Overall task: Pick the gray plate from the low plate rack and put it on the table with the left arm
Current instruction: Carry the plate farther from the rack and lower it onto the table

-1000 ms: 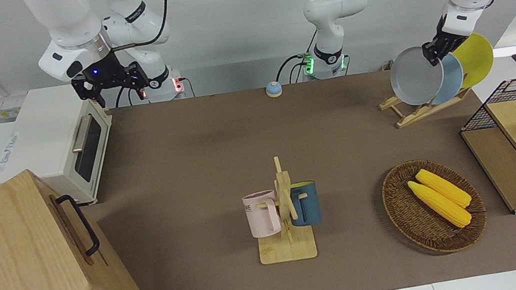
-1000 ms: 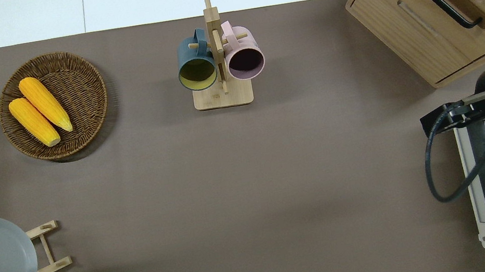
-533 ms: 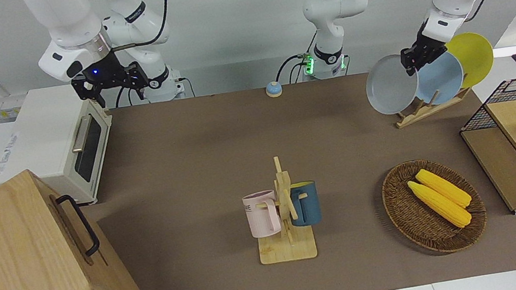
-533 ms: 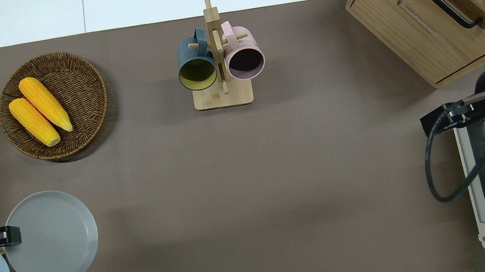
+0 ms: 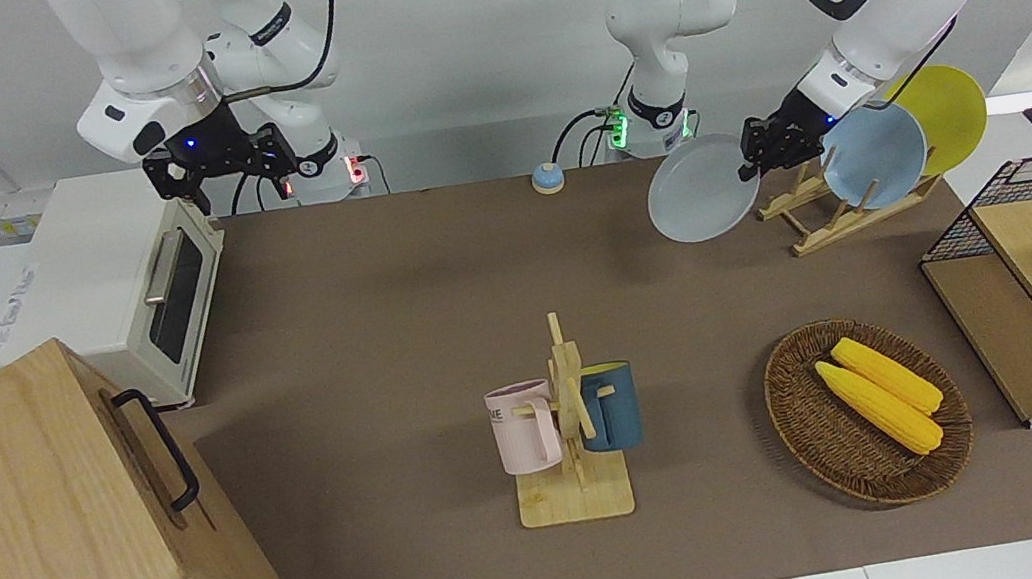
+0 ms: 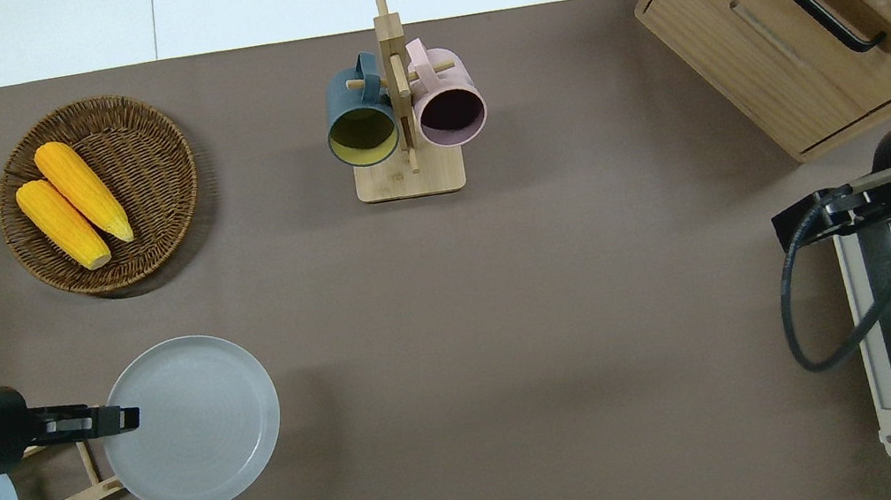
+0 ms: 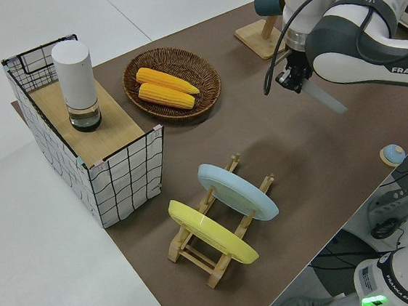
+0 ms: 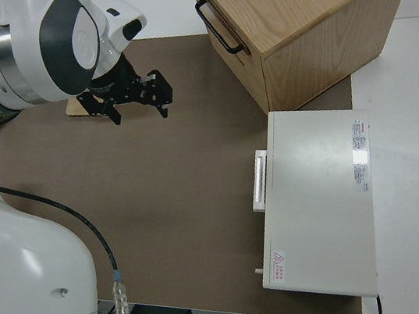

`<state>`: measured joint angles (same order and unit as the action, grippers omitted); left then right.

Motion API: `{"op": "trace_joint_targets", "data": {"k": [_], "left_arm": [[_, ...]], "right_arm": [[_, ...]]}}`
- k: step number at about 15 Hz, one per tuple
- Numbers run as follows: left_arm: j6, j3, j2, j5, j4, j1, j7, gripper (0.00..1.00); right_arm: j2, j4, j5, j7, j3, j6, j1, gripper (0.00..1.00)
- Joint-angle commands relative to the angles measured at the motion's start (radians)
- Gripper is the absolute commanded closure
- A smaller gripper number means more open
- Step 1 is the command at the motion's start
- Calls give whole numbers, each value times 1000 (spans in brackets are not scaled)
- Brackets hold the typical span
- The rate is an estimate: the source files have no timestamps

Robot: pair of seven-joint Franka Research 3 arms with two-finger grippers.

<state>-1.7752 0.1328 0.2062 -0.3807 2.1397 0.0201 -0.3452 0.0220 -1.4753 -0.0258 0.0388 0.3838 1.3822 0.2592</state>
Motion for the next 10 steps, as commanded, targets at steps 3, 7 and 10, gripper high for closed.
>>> {"op": "trace_joint_targets", "data": {"k": [3, 7, 10], "left_arm": [[-153, 10, -34, -116, 124, 53, -115, 819], [-220, 10, -94, -148, 152, 83, -139, 819], [-271, 8, -128, -168, 181, 84, -182, 819]], "right_arm": [[-2, 7, -6, 12, 20, -11, 23, 17], [-2, 6, -6, 12, 21, -11, 23, 17], [-2, 7, -6, 12, 21, -11, 23, 17]]}}
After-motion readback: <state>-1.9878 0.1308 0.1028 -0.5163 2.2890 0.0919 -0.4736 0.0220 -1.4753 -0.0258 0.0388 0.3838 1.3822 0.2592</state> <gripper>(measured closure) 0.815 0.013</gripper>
